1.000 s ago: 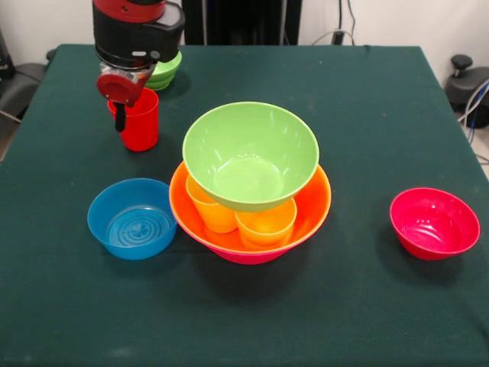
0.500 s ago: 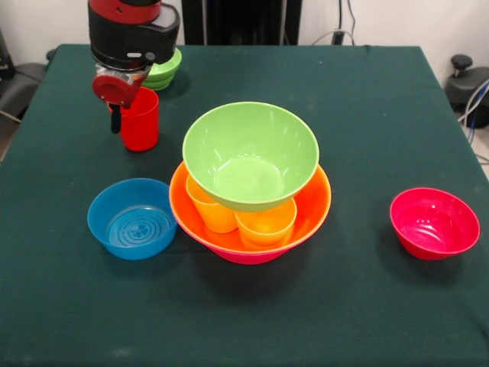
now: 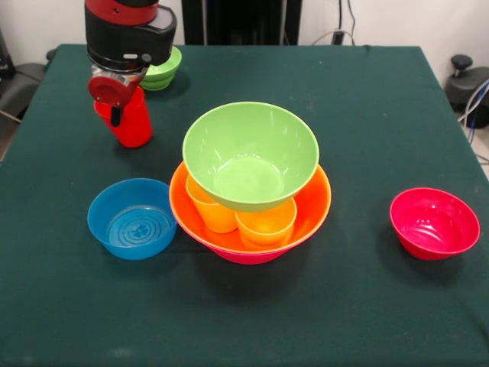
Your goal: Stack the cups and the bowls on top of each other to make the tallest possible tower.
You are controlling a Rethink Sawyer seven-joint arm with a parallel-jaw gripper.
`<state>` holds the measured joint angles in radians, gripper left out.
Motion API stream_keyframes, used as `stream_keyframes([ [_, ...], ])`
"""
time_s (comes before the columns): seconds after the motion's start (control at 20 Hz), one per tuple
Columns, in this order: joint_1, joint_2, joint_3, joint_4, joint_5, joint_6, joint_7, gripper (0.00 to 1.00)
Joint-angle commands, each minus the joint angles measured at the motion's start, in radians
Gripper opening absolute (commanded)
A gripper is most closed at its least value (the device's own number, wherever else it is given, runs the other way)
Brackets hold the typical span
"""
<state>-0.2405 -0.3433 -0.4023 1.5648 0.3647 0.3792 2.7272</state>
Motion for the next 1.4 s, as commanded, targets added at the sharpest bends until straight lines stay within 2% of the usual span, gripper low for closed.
stream_keyframes([
  [0.05, -0.007, 0.025, 0.149, -0.008, -0.016, -0.027, 0.033, 0.00],
  [0.3, 0.001, 0.017, 0.141, -0.001, -0.019, -0.027, 0.037, 0.00],
  [0.35, 0.001, 0.008, 0.143, 0.007, -0.021, -0.046, 0.038, 0.00],
  [0.55, 0.026, -0.052, 0.118, 0.033, -0.025, 0.023, 0.035, 0.00],
  [0.7, 0.030, -0.065, 0.113, 0.038, -0.028, 0.037, 0.032, 0.00],
  [0.85, 0.039, -0.112, 0.105, 0.065, -0.039, 0.062, 0.018, 0.00],
  [1.15, 0.028, -0.191, 0.127, 0.127, -0.042, 0.074, -0.005, 0.00],
  [1.4, 0.020, -0.222, 0.139, 0.153, -0.050, 0.077, -0.021, 0.00],
])
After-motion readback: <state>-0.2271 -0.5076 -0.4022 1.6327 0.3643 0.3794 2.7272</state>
